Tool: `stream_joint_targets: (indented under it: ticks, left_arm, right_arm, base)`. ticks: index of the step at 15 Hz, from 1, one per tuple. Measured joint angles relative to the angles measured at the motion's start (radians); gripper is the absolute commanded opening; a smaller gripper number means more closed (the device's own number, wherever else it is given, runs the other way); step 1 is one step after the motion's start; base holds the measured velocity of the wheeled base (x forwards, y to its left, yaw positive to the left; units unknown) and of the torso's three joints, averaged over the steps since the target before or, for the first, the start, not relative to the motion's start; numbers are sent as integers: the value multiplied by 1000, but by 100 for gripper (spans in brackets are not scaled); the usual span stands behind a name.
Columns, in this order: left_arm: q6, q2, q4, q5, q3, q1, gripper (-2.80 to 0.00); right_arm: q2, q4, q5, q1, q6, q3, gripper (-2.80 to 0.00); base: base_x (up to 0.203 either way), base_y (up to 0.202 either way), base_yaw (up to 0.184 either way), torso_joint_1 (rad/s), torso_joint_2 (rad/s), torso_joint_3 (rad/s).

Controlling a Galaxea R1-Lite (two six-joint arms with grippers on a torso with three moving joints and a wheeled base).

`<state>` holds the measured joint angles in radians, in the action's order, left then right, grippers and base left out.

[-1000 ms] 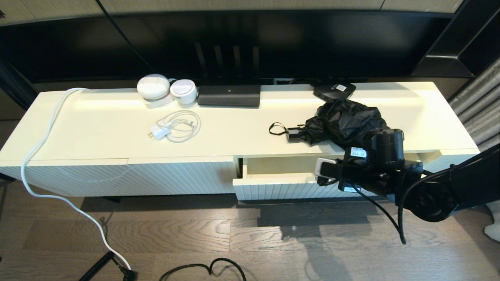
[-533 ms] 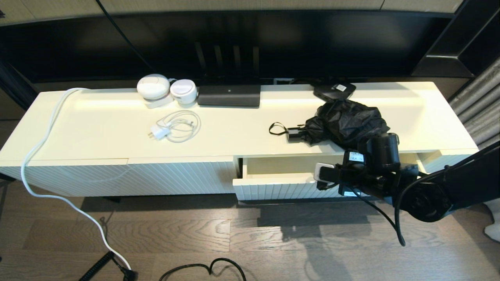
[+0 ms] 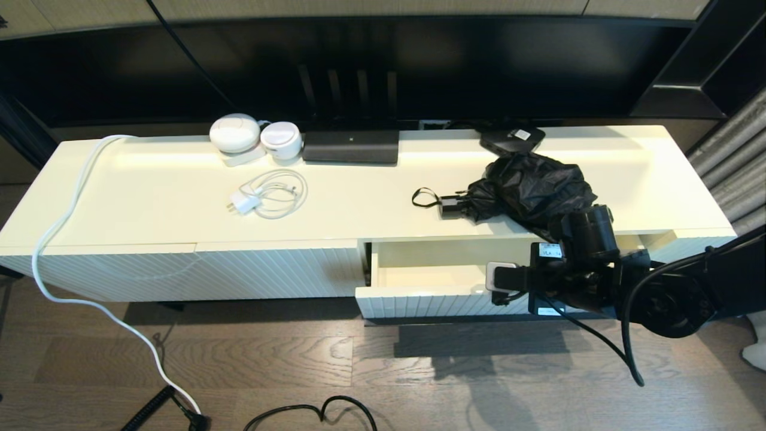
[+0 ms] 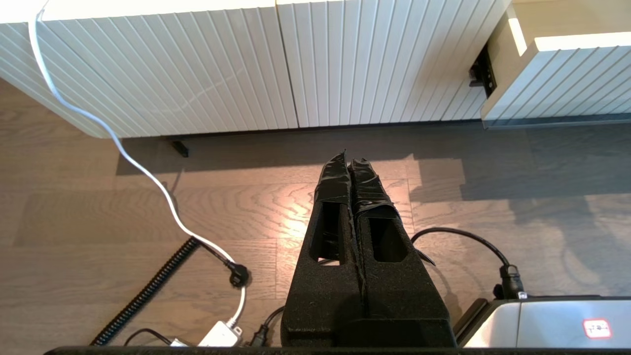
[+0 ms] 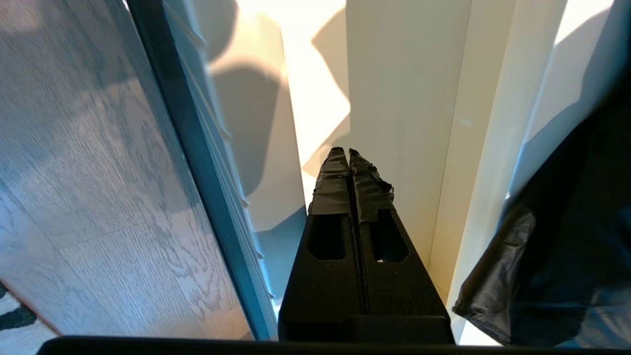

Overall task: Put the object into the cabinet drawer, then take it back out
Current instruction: Open the drawer

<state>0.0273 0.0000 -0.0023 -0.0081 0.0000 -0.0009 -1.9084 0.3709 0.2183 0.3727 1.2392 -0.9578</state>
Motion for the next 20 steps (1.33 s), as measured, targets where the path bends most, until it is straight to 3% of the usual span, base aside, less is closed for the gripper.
stream_joint_targets:
  ticks: [14,20]
  left_arm:
    - [0,0,0,0,0,0,-280]
    - [0,0,0,0,0,0,-280]
  right_arm:
    - [24,4,19,30,-11,114,-280]
    - [57,-54,19,35,-12,149,-280]
  base:
    - [0,0,0,0,0,0]
    - [0,0,0,0,0,0]
